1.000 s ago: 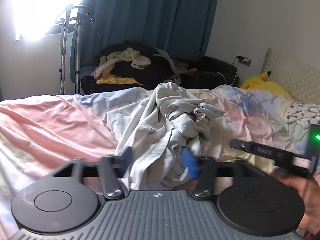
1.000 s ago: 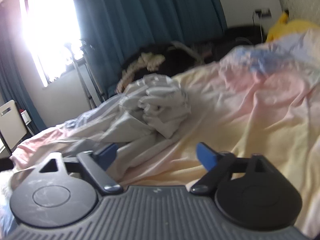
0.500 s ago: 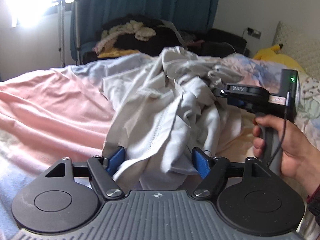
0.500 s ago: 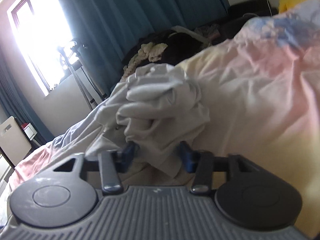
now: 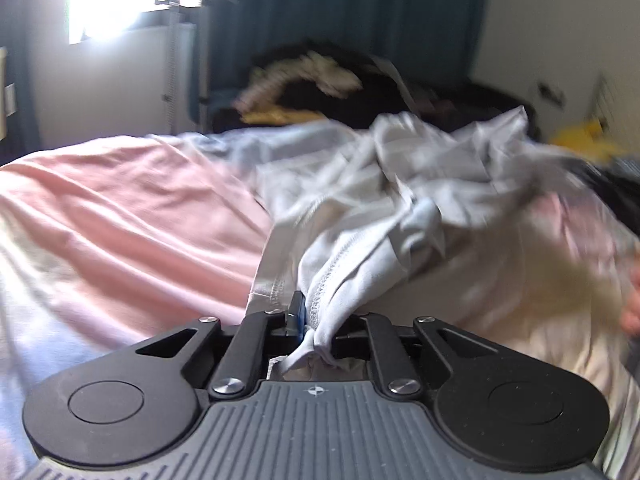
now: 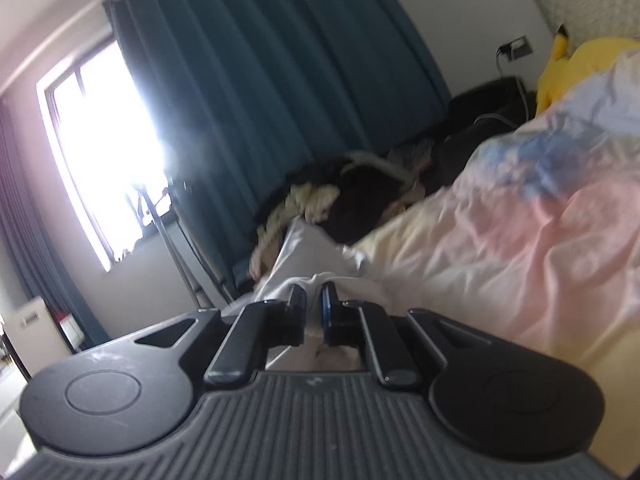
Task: Fold clothes
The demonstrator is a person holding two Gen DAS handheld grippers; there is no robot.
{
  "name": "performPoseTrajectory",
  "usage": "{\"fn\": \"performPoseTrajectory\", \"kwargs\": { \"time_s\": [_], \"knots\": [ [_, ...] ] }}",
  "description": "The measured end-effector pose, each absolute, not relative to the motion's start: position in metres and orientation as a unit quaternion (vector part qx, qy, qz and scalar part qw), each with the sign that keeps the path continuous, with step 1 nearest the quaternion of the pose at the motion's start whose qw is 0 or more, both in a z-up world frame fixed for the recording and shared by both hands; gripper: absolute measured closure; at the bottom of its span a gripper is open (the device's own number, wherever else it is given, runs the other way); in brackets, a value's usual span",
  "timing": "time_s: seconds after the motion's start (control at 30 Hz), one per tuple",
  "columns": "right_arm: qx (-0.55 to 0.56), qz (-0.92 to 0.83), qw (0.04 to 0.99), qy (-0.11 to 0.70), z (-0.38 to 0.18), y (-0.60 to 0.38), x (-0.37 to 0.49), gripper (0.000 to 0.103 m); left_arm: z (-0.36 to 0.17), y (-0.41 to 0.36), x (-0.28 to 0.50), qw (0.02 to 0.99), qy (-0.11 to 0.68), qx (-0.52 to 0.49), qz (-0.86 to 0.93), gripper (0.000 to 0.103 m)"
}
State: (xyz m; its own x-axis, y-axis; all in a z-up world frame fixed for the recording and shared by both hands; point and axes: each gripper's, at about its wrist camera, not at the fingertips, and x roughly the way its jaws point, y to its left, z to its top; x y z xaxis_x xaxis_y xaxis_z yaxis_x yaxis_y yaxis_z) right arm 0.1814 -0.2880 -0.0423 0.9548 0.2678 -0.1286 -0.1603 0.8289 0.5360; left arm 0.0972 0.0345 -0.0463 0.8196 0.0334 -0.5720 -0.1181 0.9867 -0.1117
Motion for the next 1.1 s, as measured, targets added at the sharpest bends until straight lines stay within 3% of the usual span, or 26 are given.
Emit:
{"fn": "performPoseTrajectory", "kwargs": {
  "time_s": [0.27, 0.43, 0.6, 0.93, 1.1],
  "knots": [
    [0.269, 0.128, 0.953, 0.057, 0.008, -0.307, 0.081, 0.094, 0.0, 0.1, 0.078, 0.949, 0.227, -0.168, 0.141, 0.092],
    [0.243, 0.151, 0.957, 0.054, 0.007, -0.288, 0.007, 0.094, 0.009, 0.119, 0.074, 0.94, 0.218, -0.202, 0.169, 0.092],
    [0.21, 0.146, 0.962, 0.092, -0.015, -0.262, -0.033, 0.094, 0.014, 0.1, 0.067, 0.947, 0.225, -0.181, 0.139, 0.092],
    [0.195, 0.096, 0.963, 0.157, -0.004, -0.217, -0.089, 0.094, 0.02, 0.085, 0.054, 0.96, 0.215, -0.157, 0.085, 0.092],
    [0.134, 0.097, 0.976, 0.143, 0.003, -0.187, -0.082, 0.094, 0.013, 0.09, 0.056, 0.962, 0.219, -0.146, 0.07, 0.092]
  ]
}}
